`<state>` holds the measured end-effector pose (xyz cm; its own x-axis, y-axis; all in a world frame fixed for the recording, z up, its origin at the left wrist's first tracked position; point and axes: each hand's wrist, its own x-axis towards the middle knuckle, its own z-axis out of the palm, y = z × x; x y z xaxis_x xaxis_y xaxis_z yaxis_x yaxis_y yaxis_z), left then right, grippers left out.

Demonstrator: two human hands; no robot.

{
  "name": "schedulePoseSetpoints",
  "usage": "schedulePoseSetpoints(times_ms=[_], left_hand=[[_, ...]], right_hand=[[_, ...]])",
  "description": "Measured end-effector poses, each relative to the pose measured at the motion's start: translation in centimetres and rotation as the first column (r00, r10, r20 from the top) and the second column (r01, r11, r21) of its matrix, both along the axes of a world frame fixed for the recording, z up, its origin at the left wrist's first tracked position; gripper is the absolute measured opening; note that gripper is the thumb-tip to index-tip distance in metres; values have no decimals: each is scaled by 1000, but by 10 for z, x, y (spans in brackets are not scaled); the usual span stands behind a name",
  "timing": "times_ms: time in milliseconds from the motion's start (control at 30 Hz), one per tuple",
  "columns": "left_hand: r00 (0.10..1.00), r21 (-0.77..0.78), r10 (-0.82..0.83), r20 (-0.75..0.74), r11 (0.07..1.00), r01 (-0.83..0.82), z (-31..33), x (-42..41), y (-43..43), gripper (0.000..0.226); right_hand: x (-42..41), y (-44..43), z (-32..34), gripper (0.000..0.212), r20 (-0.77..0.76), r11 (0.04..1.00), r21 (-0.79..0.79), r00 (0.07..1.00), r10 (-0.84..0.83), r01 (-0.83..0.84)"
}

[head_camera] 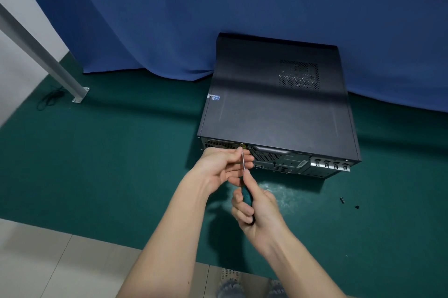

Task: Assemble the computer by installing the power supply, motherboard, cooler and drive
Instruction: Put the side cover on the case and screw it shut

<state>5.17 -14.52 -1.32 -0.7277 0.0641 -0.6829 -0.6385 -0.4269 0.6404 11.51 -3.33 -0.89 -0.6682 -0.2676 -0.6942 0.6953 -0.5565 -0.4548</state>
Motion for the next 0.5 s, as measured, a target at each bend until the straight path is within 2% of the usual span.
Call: schedulePoseSetpoints(times_ms=[67,133,167,200,267,300,333,367,400,433,467,500], left_hand=[[999,-94,-24,-32,995,21,4,1,3,13],[998,-162,4,-57,987,-13,6,1,8,13],[997,-185,24,-75,982,-38,6,1,11,13],[995,-212,41,-92,975,-60,5,0,13,13],[991,-256,64,-115,962,-92,2,1,15,12],[990,-252,74,-122,962,-103,0,2,16,11],[989,-226,78,-125,968,-105,0,2,16,11],[990,-186,74,-119,978,-95,-1,3,15,12],[992,-141,57,-109,987,-73,0,4,14,14],[994,-110,36,-102,993,-48,1,4,13,15],[995,-107,21,-102,994,-32,3,3,12,14],[994,-134,17,-105,991,-31,4,2,12,13]], right_hand=[[-2,-2,1,40,44,998,-59,999,-6,8],[-4,1,2,35,29,999,4,998,52,-52],[-3,1,3,30,0,983,139,993,119,-118],[-1,1,3,26,-36,923,339,978,207,-183],[6,-3,1,21,-94,695,697,939,332,-175],[9,-4,-3,25,-119,637,760,937,330,-128],[11,-5,-6,29,-143,674,734,950,278,-87],[11,-3,-6,29,-140,783,619,973,184,-59],[9,-2,-3,29,-95,903,428,991,91,-42],[8,-1,1,28,-10,979,202,999,35,-32],[6,-1,4,29,77,1000,10,997,9,-10],[5,-1,5,29,119,997,-81,993,-1,11]])
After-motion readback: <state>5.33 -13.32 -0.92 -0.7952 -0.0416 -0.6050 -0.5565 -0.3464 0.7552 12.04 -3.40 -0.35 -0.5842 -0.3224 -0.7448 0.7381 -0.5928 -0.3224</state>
